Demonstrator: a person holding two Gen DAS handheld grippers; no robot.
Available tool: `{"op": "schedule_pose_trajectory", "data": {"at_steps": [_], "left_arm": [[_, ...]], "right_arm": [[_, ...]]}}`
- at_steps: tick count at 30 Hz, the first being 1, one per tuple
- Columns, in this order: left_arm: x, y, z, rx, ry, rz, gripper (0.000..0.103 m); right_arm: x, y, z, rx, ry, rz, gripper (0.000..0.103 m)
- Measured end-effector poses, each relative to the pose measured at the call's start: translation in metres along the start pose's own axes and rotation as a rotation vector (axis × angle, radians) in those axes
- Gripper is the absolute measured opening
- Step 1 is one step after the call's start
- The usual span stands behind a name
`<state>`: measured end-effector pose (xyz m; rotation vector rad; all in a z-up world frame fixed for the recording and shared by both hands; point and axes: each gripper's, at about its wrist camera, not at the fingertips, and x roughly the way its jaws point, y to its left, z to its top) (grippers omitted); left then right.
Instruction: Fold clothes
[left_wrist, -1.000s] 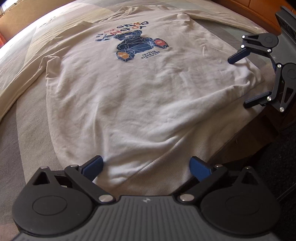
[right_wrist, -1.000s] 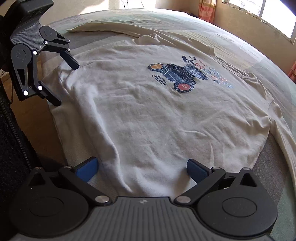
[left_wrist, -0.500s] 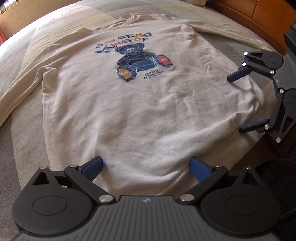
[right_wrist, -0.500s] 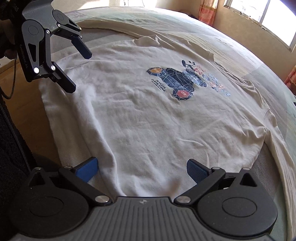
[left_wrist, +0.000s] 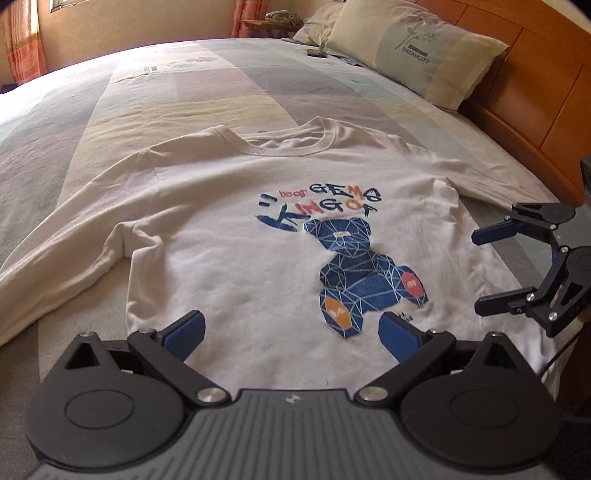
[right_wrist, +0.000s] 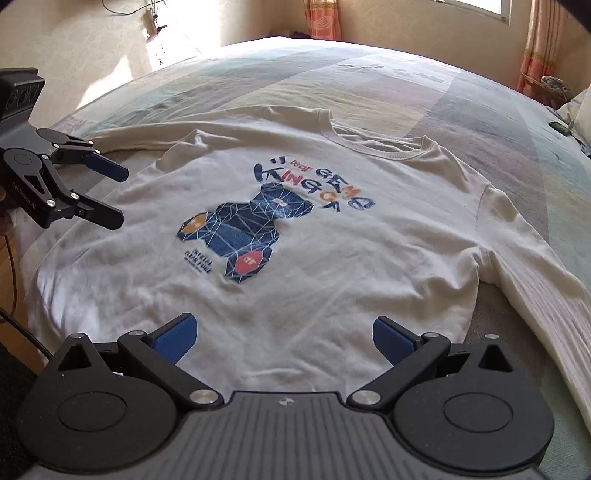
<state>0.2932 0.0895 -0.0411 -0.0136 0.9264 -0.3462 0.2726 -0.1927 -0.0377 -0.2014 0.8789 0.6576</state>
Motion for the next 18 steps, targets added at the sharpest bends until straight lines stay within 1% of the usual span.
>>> {"op": "schedule_pose_trajectory", "data": {"at_steps": [2, 4, 5, 6, 8, 9, 11, 12, 14, 16, 18], "left_arm": [[0.021, 0.010, 0.015, -0.049, -0.027, -0.009, 0.100], [0.031, 0.024, 0.012, -0.121, 0.007, 0.049, 0.100], [0.032, 0.030, 0.007, -0.144, 0.018, 0.077, 0.099], [0.025, 0.033, 0.000, -0.132, 0.006, 0.084, 0.100], [0.011, 0.037, -0.013, -0.136, 0.026, 0.098, 0.100], [0.003, 0.039, -0.017, -0.142, 0.025, 0.087, 0.100], [-0.012, 0.042, -0.019, -0.157, 0.015, 0.077, 0.100], [-0.019, 0.043, -0.016, -0.167, -0.001, 0.071, 0.100], [-0.029, 0.050, -0.003, -0.192, -0.080, 0.029, 0.100], [-0.029, 0.056, 0.017, -0.215, -0.150, 0.004, 0.100], [-0.016, 0.063, 0.038, -0.213, -0.178, 0.001, 0.100]], "right_arm": [[0.019, -0.004, 0.011, 0.049, 0.010, -0.006, 0.103], [0.036, -0.003, 0.016, 0.085, 0.036, -0.022, 0.103], [0.040, 0.000, 0.013, 0.073, 0.052, -0.042, 0.103], [0.044, 0.003, 0.010, 0.060, 0.067, -0.063, 0.103], [0.041, 0.009, 0.001, 0.002, 0.086, -0.106, 0.103], [0.040, 0.012, -0.004, -0.028, 0.096, -0.128, 0.103], [0.032, 0.007, -0.011, 0.005, 0.101, -0.134, 0.103], [0.029, 0.003, -0.011, 0.037, 0.111, -0.139, 0.103], [0.023, -0.005, -0.007, 0.103, 0.122, -0.147, 0.103], [0.015, -0.011, 0.002, 0.157, 0.074, -0.132, 0.103], [0.015, -0.017, 0.016, 0.201, 0.042, -0.119, 0.103]]}}
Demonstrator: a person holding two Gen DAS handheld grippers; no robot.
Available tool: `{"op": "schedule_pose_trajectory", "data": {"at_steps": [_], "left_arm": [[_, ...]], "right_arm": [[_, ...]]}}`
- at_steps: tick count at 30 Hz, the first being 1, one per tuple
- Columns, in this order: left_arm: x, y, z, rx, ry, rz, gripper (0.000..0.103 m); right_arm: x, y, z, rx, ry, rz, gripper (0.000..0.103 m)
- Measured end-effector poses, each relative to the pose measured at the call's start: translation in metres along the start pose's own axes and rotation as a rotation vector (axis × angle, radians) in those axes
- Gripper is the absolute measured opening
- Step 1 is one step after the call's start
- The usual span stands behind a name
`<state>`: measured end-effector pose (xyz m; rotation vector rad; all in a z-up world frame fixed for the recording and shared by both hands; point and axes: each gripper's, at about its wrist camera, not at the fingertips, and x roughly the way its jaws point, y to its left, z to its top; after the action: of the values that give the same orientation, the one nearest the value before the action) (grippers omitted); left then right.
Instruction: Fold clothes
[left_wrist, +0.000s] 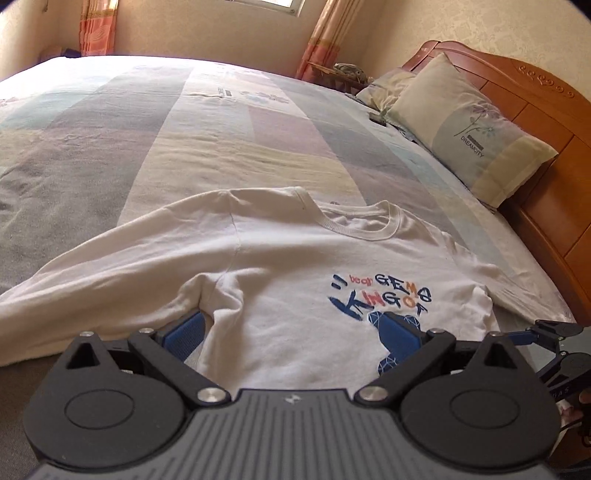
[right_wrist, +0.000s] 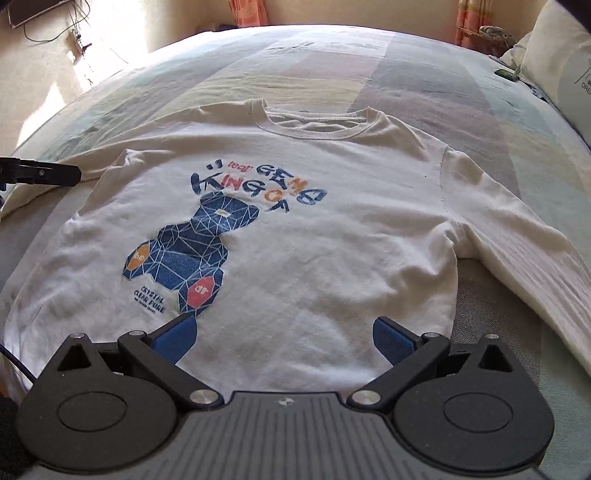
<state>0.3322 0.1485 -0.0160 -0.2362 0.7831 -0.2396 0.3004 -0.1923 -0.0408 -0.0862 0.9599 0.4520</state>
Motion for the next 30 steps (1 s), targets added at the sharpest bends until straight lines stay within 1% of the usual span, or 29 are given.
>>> {"op": "schedule_pose_trajectory", "data": {"at_steps": [2, 4, 7, 9, 13, 15, 19, 24, 27, 30], "left_arm": [[0.021, 0.006, 0.014, -0.006, -0.012, -0.002, 0.100], [0.041, 0.012, 0.023, -0.019, -0.014, -0.008, 0.100], [0.066, 0.025, 0.021, -0.060, 0.039, -0.013, 0.100], [0.068, 0.033, 0.009, -0.084, 0.083, 0.003, 0.099], [0.044, 0.035, -0.011, -0.067, 0.108, -0.007, 0.100], [0.030, 0.039, -0.011, -0.092, 0.115, 0.003, 0.100], [0.000, 0.065, -0.004, -0.151, 0.027, 0.078, 0.100], [-0.028, 0.108, -0.012, -0.277, -0.037, 0.206, 0.100], [-0.046, 0.128, -0.026, -0.349, -0.071, 0.246, 0.100], [-0.064, 0.141, -0.039, -0.391, -0.115, 0.259, 0.100]], "right_arm": [[0.007, 0.001, 0.013, 0.018, 0.000, -0.011, 0.103], [0.017, 0.007, 0.023, 0.010, 0.002, -0.016, 0.103], [0.032, 0.016, 0.032, -0.001, 0.022, -0.007, 0.103], [0.042, 0.021, 0.030, -0.015, 0.051, 0.001, 0.103], [0.050, 0.030, 0.021, -0.100, 0.067, -0.038, 0.103], [0.051, 0.029, 0.020, -0.113, 0.057, -0.040, 0.103], [0.056, 0.029, 0.023, -0.124, 0.048, -0.042, 0.103], [0.059, 0.030, 0.027, -0.135, 0.052, -0.043, 0.103], [0.059, 0.030, 0.026, -0.137, 0.051, -0.044, 0.103], [0.060, 0.031, 0.028, -0.136, 0.066, -0.051, 0.103]]}}
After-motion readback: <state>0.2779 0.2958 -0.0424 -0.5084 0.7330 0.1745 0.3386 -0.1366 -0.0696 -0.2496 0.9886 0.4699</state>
